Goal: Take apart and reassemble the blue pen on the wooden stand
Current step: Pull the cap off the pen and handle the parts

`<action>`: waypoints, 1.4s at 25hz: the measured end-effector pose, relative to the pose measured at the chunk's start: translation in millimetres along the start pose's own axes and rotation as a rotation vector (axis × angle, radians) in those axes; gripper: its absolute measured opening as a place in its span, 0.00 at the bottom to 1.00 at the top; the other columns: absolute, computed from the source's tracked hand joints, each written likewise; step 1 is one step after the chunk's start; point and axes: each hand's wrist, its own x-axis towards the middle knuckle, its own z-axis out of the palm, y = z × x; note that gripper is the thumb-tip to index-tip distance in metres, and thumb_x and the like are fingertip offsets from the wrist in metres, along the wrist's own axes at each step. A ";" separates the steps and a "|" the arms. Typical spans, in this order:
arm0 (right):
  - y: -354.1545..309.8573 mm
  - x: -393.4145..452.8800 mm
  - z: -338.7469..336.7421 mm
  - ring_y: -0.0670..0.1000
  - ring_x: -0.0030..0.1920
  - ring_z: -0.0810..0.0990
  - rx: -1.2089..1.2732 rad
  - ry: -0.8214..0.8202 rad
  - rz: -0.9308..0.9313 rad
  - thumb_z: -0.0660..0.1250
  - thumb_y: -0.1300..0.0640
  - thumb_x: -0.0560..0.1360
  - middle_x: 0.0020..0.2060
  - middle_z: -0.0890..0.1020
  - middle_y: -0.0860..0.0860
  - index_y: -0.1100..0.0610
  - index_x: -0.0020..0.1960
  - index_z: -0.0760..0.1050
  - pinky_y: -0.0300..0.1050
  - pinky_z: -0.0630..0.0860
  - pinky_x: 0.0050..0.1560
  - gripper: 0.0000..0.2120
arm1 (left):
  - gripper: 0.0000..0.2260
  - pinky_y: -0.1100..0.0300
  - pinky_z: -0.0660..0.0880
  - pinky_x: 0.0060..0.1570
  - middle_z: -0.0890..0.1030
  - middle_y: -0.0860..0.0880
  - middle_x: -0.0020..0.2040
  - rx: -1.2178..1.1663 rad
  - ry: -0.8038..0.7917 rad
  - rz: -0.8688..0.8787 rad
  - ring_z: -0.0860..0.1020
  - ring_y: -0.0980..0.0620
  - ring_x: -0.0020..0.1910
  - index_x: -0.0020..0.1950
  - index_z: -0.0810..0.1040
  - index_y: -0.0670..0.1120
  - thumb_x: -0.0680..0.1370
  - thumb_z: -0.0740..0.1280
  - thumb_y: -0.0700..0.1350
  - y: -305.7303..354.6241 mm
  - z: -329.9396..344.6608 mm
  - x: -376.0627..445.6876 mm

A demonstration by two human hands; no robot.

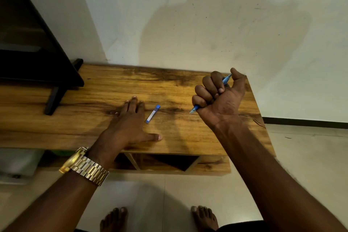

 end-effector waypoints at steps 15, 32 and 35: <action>8.2 -4.1 32.2 0.47 0.25 0.50 -0.273 -0.065 -0.018 0.49 0.40 0.85 0.24 0.55 0.47 0.52 0.26 0.61 0.36 0.52 0.28 0.31 | 0.65 0.37 0.54 0.82 0.37 0.45 0.88 0.026 0.003 -0.034 0.40 0.39 0.87 0.88 0.41 0.47 0.66 0.72 0.77 6.4 0.3 -1.3; 3.1 -9.3 39.8 0.46 0.24 0.50 -0.186 -0.071 -0.005 0.50 0.37 0.85 0.25 0.54 0.47 0.52 0.26 0.62 0.36 0.50 0.27 0.32 | 0.63 0.38 0.55 0.82 0.40 0.44 0.88 0.026 -0.008 -0.053 0.44 0.38 0.87 0.88 0.44 0.47 0.67 0.74 0.75 14.9 -6.1 -8.4; 0.3 -9.0 39.6 0.46 0.25 0.50 -0.180 -0.069 -0.012 0.50 0.38 0.85 0.25 0.54 0.47 0.52 0.26 0.62 0.37 0.51 0.26 0.32 | 0.64 0.37 0.56 0.83 0.41 0.44 0.88 0.015 -0.001 -0.054 0.44 0.38 0.87 0.88 0.45 0.47 0.66 0.74 0.75 14.9 -4.9 -7.6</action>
